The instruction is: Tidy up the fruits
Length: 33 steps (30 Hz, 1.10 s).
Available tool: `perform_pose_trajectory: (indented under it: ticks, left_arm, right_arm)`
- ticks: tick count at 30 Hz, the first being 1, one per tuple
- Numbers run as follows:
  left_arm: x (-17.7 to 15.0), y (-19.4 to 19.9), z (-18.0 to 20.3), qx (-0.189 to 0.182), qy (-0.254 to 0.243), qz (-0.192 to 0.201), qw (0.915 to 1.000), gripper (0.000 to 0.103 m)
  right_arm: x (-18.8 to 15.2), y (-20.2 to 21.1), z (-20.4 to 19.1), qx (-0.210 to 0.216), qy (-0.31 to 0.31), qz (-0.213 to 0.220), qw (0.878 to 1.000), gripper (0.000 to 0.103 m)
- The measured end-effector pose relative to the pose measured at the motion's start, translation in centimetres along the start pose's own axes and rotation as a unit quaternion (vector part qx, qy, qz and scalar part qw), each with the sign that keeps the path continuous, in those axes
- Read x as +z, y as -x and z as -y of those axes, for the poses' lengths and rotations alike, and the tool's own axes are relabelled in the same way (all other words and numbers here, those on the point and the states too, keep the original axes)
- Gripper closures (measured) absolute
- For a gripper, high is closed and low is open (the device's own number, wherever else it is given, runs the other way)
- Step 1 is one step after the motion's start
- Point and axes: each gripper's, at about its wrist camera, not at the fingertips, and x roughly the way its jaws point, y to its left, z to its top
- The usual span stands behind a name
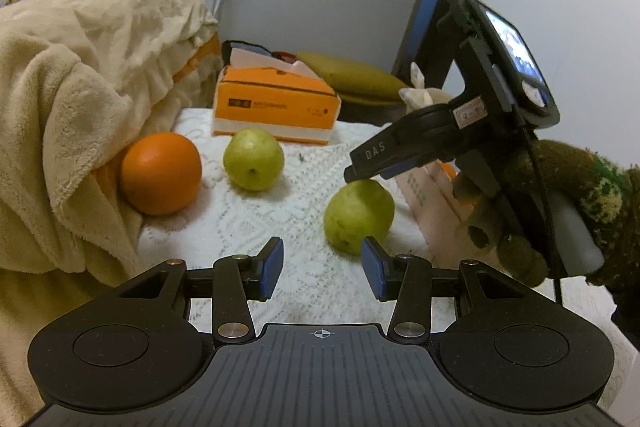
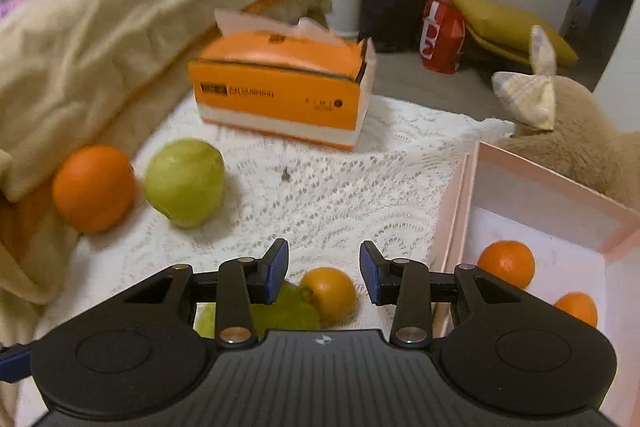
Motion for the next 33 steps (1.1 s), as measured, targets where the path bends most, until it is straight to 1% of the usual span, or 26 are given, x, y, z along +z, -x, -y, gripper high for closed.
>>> perform_pose_trajectory:
  ticks: [2, 5, 6, 8, 10, 11, 12, 14, 15, 16, 17, 19, 21, 22, 23, 24, 27, 28, 31, 33]
  left_arm:
    - [-0.1, -0.1, 0.0, 0.001, 0.000, -0.002, 1.0000, 0.055]
    - [-0.2, -0.2, 0.1, -0.004, -0.009, 0.000, 1.0000, 0.055]
    - [-0.2, -0.3, 0.3, -0.004, -0.014, 0.002, 0.9999, 0.055]
    - [-0.4, -0.4, 0.6, -0.001, -0.026, 0.003, 0.9997, 0.055]
    - [-0.2, -0.6, 0.9, -0.002, -0.033, 0.001, 0.9995, 0.055]
    - [-0.1, -0.8, 1.0, -0.006, -0.034, 0.000, 0.9994, 0.055]
    - [0.2, -1.0, 1.3, -0.011, -0.033, -0.001, 0.9994, 0.055]
    - [1.0, -1.8, 2.0, -0.017, -0.038, -0.003, 0.9991, 0.055]
    - [1.4, -2.4, 2.5, -0.021, -0.043, -0.007, 0.9988, 0.055]
    - [1.8, -3.1, 3.0, -0.021, -0.050, -0.013, 0.9984, 0.055]
    - [2.2, -3.9, 3.6, -0.018, -0.060, -0.019, 0.9978, 0.055]
    - [2.8, -5.4, 4.9, -0.003, -0.094, -0.030, 0.9951, 0.055]
    - [3.1, -7.0, 6.1, 0.022, -0.129, -0.046, 0.9904, 0.055]
    - [3.0, -7.7, 6.3, 0.035, -0.139, -0.053, 0.9883, 0.048]
    - [3.1, -8.4, 6.5, 0.053, -0.148, -0.054, 0.9860, 0.045]
    - [3.2, -8.9, 6.5, 0.063, -0.150, -0.055, 0.9851, 0.045]
    - [4.0, -10.3, 5.6, 0.088, -0.132, -0.053, 0.9859, 0.044]
    - [4.3, -10.8, 5.2, 0.094, -0.121, -0.056, 0.9866, 0.042]
    - [5.0, -12.1, 3.6, 0.103, -0.083, -0.066, 0.9890, 0.037]
    - [5.2, -12.6, 2.9, 0.103, -0.067, -0.069, 0.9900, 0.036]
  right_arm:
    - [0.1, 0.3, -0.3, 0.011, 0.003, -0.002, 1.000, 0.067]
    - [-0.2, 2.2, -0.3, 0.101, 0.003, 0.011, 0.995, 0.067]
    - [-0.2, 2.7, -0.4, 0.105, 0.003, 0.018, 0.994, 0.066]
    - [-0.3, 3.4, -0.6, 0.075, 0.014, 0.031, 0.997, 0.066]
    - [-0.6, 4.0, -0.3, 0.026, 0.016, 0.047, 0.998, 0.066]
    - [-0.8, 4.3, 0.1, 0.010, 0.011, 0.055, 0.998, 0.066]
    - [-1.0, 4.9, 0.7, 0.006, 0.004, 0.064, 0.998, 0.064]
    - [-1.6, 6.4, 1.9, 0.012, -0.015, 0.081, 0.997, 0.061]
    - [-2.0, 7.2, 2.6, 0.004, -0.024, 0.094, 0.995, 0.056]
    - [-2.3, 7.9, 3.1, -0.006, -0.027, 0.107, 0.994, 0.048]
    - [-2.6, 8.5, 3.4, -0.018, -0.027, 0.121, 0.992, 0.045]
    - [-3.5, 9.6, 4.4, -0.037, -0.022, 0.141, 0.989, 0.039]
    - [-4.5, 10.5, 5.3, -0.046, -0.019, 0.150, 0.987, 0.038]
    - [-5.1, 11.0, 5.7, -0.048, -0.018, 0.154, 0.987, 0.036]
    - [-5.8, 11.4, 6.3, -0.051, -0.018, 0.159, 0.986, 0.035]
    - [-6.4, 11.8, 6.6, -0.055, -0.018, 0.163, 0.985, 0.033]
    - [-8.1, 12.6, 8.1, -0.063, -0.025, 0.169, 0.983, 0.029]
    - [-8.4, 12.6, 8.6, -0.060, -0.030, 0.166, 0.984, 0.028]
    - [-9.2, 12.1, 9.4, -0.053, -0.042, 0.153, 0.986, 0.028]
    - [-9.6, 11.7, 9.6, -0.053, -0.045, 0.148, 0.987, 0.028]
